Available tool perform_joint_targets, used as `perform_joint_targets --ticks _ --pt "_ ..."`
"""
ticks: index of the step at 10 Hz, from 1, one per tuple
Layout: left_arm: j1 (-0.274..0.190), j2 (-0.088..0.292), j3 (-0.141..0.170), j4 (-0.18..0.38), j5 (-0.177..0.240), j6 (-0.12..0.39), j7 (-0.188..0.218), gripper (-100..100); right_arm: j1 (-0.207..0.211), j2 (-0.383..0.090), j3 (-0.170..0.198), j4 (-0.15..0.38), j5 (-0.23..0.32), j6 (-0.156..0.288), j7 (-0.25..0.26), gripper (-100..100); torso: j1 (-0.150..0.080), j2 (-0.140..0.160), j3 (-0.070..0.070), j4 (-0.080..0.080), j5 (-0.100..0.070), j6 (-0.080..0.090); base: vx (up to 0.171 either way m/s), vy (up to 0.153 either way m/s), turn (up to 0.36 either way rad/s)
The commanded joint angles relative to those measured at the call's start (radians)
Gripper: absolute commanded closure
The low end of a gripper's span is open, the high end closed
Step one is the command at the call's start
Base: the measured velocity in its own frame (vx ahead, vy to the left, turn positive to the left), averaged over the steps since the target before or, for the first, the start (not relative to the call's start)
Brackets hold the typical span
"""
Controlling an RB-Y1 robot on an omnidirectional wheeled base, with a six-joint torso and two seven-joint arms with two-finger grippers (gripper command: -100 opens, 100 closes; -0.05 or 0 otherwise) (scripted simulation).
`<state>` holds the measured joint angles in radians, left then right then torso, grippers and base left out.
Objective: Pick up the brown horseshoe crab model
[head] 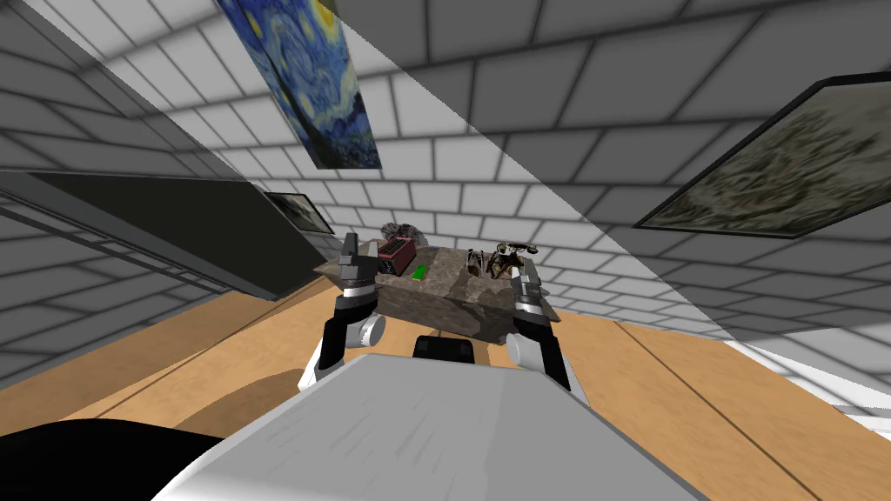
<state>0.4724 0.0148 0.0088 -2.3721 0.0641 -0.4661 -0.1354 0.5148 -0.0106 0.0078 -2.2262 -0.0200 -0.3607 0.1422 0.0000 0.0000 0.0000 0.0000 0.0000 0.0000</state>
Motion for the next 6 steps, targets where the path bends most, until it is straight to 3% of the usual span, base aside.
perform_joint_targets --ticks 1,6 --pt "0.000 0.000 0.000 0.000 0.000 0.000 0.000 0 0.006 -0.047 0.010 0.011 -0.006 0.005 0.017 -100 0.000 0.000 0.000 0.000 0.000 0.000 -0.077 0.088 -0.031" --pt "0.000 0.000 0.000 0.000 0.000 0.000 0.000 0 0.045 -0.193 0.041 0.088 -0.018 0.036 0.089 -100 0.010 0.011 0.006 0.002 0.002 0.000 -0.155 0.144 -0.031"
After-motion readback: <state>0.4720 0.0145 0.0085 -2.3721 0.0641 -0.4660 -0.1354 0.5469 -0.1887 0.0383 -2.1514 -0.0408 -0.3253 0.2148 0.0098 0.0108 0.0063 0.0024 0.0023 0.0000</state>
